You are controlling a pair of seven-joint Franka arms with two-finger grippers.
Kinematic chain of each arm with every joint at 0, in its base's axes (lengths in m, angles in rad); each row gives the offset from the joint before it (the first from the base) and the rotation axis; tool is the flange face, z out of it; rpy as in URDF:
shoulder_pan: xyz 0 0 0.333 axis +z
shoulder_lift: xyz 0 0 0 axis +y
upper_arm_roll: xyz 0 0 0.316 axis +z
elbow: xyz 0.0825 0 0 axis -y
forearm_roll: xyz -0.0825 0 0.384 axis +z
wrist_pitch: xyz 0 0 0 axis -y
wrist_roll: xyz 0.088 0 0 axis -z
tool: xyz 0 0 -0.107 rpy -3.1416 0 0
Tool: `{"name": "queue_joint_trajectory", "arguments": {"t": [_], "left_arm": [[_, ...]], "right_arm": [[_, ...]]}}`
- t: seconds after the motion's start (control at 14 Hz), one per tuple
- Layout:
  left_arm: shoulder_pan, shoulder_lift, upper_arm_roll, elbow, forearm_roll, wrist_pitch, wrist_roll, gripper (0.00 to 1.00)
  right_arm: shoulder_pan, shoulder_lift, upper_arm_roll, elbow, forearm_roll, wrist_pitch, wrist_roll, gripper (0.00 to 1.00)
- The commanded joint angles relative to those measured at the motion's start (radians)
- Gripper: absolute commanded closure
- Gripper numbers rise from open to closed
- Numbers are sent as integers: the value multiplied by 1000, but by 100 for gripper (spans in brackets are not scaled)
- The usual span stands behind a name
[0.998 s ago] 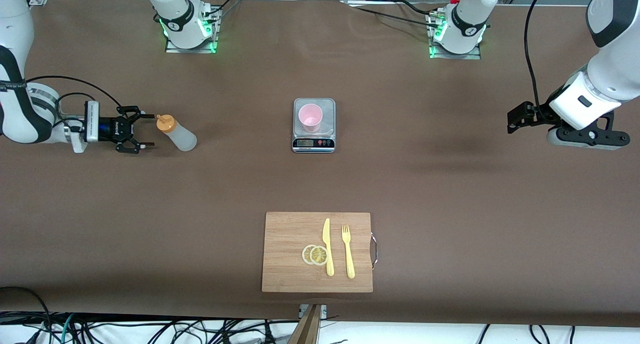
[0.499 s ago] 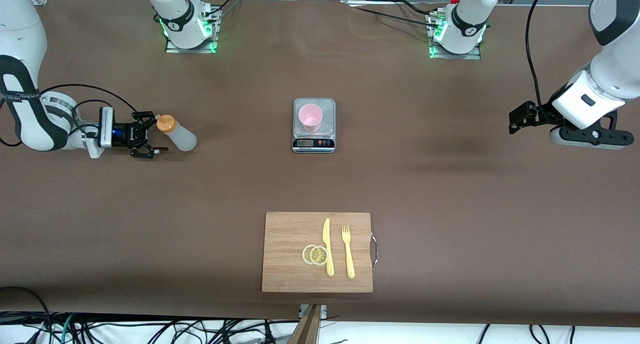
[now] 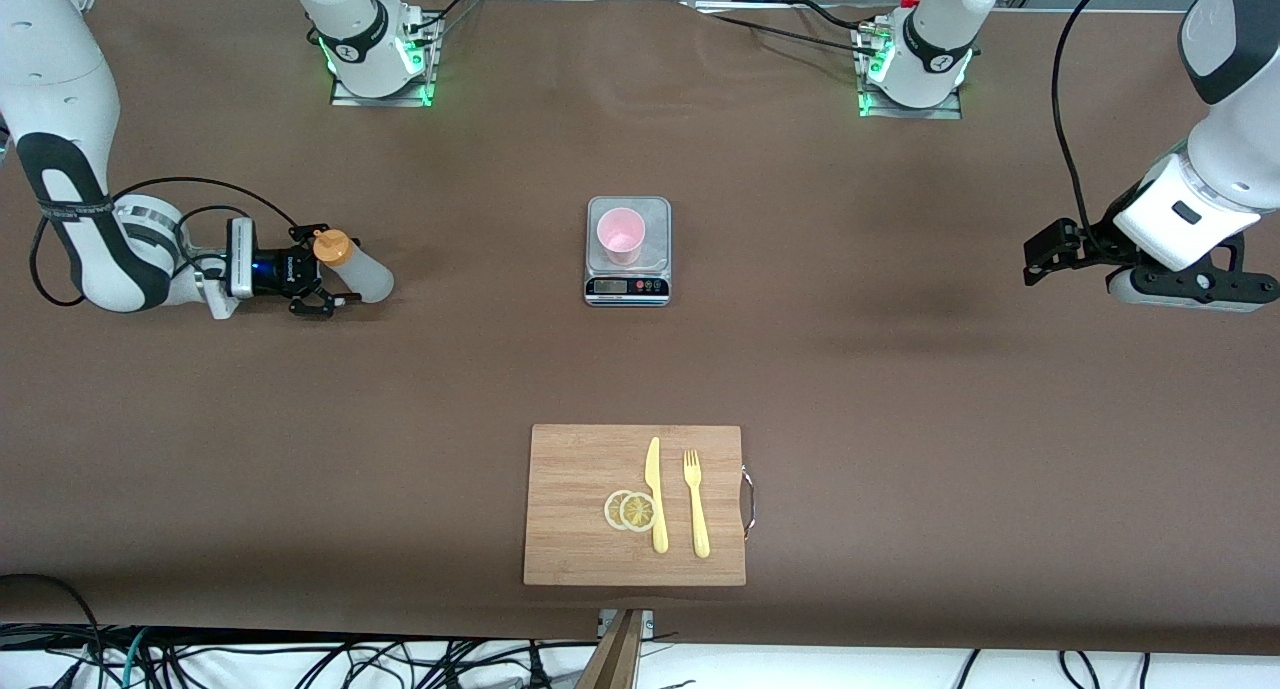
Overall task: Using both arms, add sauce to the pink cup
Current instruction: 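Grasp the white squeeze bottle with the right gripper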
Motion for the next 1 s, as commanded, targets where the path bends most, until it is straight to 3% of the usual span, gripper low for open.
{"name": "queue_joint_trajectory", "arguments": {"t": [0.0, 0.14, 0.21, 0.29, 0.36, 0.43, 0.5, 0.57, 0.93], "left_arm": [[4, 0, 2, 3, -20, 5, 7, 0], [4, 0, 2, 3, -20, 5, 5, 0], [4, 0, 2, 3, -20, 5, 7, 0], [4, 0, 2, 5, -18, 4, 7, 0], [4, 3, 2, 5, -20, 2, 5, 0], [4, 3, 2, 5, -20, 2, 7, 0], [4, 4, 1, 6, -18, 2, 7, 0], [4, 4, 1, 6, -18, 1, 8, 0], [4, 4, -1, 6, -18, 1, 10, 0]], "right_arm": [[27, -3, 0, -23, 22, -7, -21, 1], [41, -3, 0, -23, 22, -8, -19, 5], [45, -3, 0, -23, 22, -11, -19, 12], [47, -1, 0, -19, 24, -17, -19, 24], [53, -1, 0, -16, 28, -18, -13, 57], [55, -1, 0, -15, 29, -16, -10, 74], [56, -3, 0, -7, 29, -16, -12, 91], [64, -6, 0, 2, 29, -14, -15, 100], [107, -38, -1, 59, 27, 24, -3, 100]]}}
